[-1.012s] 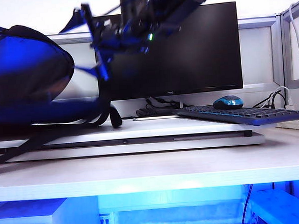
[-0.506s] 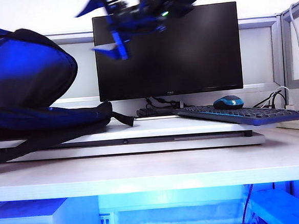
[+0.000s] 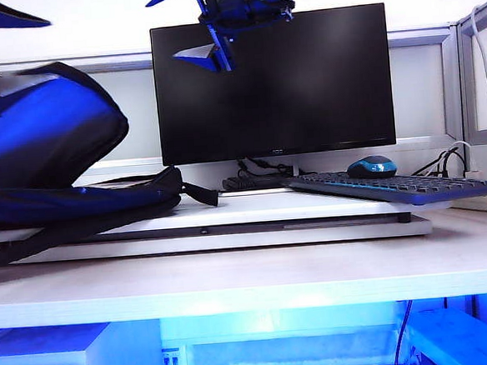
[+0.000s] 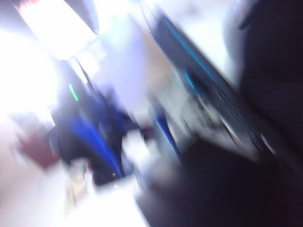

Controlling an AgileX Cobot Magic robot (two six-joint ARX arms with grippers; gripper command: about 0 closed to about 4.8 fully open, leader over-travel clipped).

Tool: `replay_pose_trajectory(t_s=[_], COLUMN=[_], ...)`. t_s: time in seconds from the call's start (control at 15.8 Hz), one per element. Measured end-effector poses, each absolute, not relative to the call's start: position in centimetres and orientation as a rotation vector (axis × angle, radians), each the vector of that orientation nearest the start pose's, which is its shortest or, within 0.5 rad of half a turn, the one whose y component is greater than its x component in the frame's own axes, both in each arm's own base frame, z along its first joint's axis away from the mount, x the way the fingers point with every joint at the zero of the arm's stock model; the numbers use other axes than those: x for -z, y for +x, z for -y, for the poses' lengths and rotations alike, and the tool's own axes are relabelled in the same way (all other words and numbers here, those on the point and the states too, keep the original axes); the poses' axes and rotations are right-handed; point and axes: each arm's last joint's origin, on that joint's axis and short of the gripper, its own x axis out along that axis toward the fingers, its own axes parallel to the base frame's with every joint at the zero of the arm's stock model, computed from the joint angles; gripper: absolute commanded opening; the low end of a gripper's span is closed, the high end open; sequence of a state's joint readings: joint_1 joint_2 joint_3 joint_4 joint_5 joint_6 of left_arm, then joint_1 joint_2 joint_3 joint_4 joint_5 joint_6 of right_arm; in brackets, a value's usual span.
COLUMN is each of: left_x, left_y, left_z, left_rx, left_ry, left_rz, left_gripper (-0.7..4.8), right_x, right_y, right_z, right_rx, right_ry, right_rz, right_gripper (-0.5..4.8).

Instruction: Pick up the book on the desk and put it into the open backpack.

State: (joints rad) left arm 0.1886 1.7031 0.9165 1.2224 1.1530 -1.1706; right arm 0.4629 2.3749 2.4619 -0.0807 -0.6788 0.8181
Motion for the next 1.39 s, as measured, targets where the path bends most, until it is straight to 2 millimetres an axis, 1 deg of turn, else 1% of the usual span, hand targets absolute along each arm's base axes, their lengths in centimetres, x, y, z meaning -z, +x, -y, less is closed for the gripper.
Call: replay_pose_trajectory(t_s=[0.13, 0.19, 0.25, 0.32, 0.38, 0.44, 0.51, 0.57, 0.63, 0.76, 0.89, 0.95, 1.01, 1.08, 1.2, 1.33, 1.39], left_x=[-26.7, -27.0, -27.2, -28.1, -31.7, -32.4, -33.7, -34.5, -35.5, -36.2, -37.4, -38.1, -38.9, -39.6, -41.2, -42.8, -43.6], left_y=[34.2, 34.1, 34.0, 33.5, 33.5, 33.5, 33.4, 33.3, 33.1, 32.5, 31.1, 30.1, 29.1, 27.8, 25.0, 21.7, 20.5], left_z=[-2.7, -1.4, -0.7, 1.1, 1.5, 1.5, 1.1, 0.5, -0.6, -3.0, -5.7, -6.7, -7.5, -8.3, -9.4, -9.8, -9.4], left_rx=[1.062, 1.104, 1.134, 1.209, 1.164, 1.148, 1.117, 1.098, 1.056, 0.956, 0.833, 0.777, 0.722, 0.673, 0.595, 0.521, 0.519], left_ry=[-0.822, -0.844, -0.835, -0.837, -0.817, -0.770, -0.693, -0.640, -0.605, -0.546, -0.467, -0.426, -0.391, -0.365, -0.353, -0.346, -0.327], left_rz=[-0.301, -0.322, -0.314, -0.281, -0.038, 0.037, 0.150, 0.204, 0.240, 0.262, 0.286, 0.294, 0.288, 0.273, 0.256, 0.264, 0.283], left_gripper=[3.74, 3.74, 3.74, 4.08, 4.08, 4.09, 4.09, 4.09, 4.09, 4.09, 4.09, 4.09, 4.09, 4.08, 4.08, 4.07, 4.07], right_x=[-36.7, -36.8, -36.8, -36.9, -37.5, -37.8, -39.1, -40.0, -41.7, -43.8, -45.5, -46.4, -47.3, -48.0, -49.6, -51.5, -52.5], right_y=[47.5, 47.5, 47.5, 47.4, 47.5, 47.5, 47.1, 46.7, 46.0, 45.0, 43.8, 43.0, 42.1, 41.3, 39.4, 37.1, 35.9], right_z=[-25.6, -25.6, -25.6, -25.6, -24.7, -24.3, -23.6, -22.8, -21.2, -18.2, -15.4, -14.3, -13.4, -13.1, -12.5, -11.8, -11.4], right_rx=[-1.070, -1.084, -1.091, -1.094, -1.088, -1.077, -1.052, -1.026, -0.973, -0.869, -0.786, -0.750, -0.715, -0.685, -0.658, -0.658, -0.648], right_ry=[0.726, 0.723, 0.722, 0.720, 0.686, 0.674, 0.629, 0.594, 0.529, 0.446, 0.400, 0.378, 0.344, 0.308, 0.240, 0.216, 0.208], right_rz=[-0.466, -0.470, -0.474, -0.471, -0.431, -0.416, -0.365, -0.338, -0.296, -0.270, -0.278, -0.273, -0.261, -0.249, -0.222, -0.186, -0.166], right_gripper=[4.79, 4.79, 4.79, 4.79, 4.79, 4.79, 4.79, 4.79, 4.79, 4.79, 4.79, 4.79, 4.47, 4.31, 4.31, 4.31, 4.31])
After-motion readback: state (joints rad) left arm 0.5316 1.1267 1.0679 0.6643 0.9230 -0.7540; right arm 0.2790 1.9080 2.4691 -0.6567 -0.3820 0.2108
